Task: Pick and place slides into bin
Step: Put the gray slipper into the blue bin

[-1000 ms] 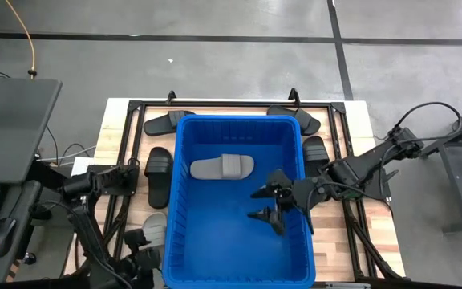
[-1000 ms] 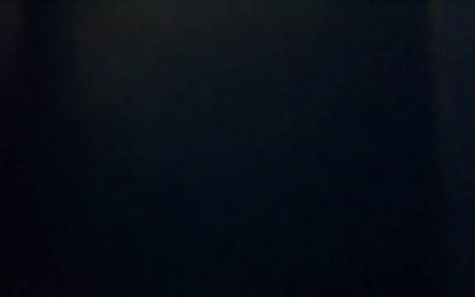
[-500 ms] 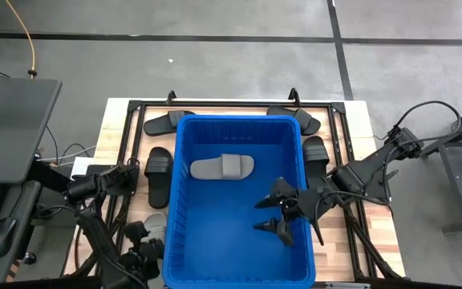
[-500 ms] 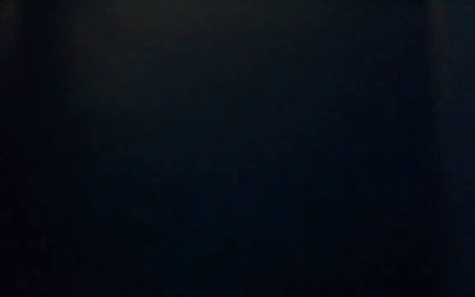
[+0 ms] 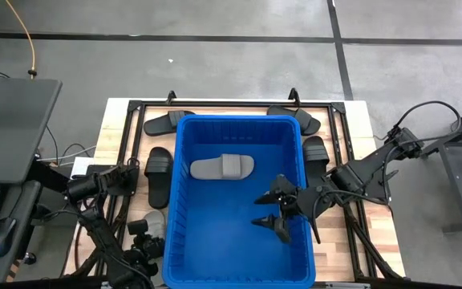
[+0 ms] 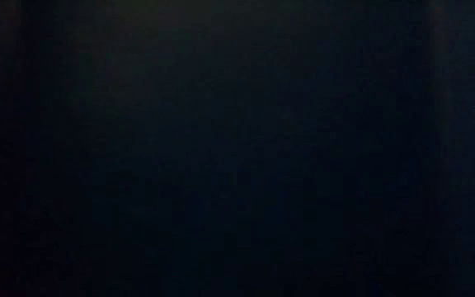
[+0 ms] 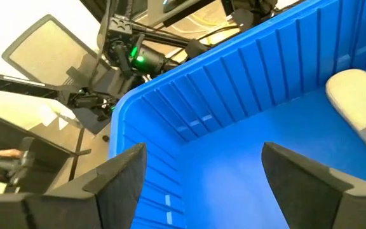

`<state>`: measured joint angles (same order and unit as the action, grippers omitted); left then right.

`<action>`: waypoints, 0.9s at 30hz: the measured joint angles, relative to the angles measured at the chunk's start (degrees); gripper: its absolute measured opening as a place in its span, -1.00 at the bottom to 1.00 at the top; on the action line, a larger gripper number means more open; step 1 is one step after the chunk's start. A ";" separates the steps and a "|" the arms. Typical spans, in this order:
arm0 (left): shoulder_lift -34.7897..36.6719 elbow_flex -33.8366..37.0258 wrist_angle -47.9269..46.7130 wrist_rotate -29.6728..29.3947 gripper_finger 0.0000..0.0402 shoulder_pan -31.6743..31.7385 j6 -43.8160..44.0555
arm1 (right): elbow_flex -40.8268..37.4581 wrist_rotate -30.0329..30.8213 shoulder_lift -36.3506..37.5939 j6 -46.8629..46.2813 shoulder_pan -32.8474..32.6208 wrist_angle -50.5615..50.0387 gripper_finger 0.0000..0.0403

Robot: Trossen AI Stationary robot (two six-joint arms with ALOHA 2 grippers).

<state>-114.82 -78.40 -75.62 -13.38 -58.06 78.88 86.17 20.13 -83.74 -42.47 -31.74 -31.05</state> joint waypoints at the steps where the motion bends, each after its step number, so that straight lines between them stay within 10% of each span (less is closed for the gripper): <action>1: 0.33 -0.01 0.51 0.19 -0.92 -0.02 -0.07 | 0.00 0.60 0.00 0.01 0.18 0.00 0.48; 27: 3.23 -23.75 -14.40 6.84 -0.99 -0.22 -9.46 | 0.00 -1.99 0.00 -2.82 0.19 -1.03 0.48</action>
<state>-111.59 -102.15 -90.02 -6.54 -58.28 69.42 86.17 18.14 -83.74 -45.29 -31.55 -32.08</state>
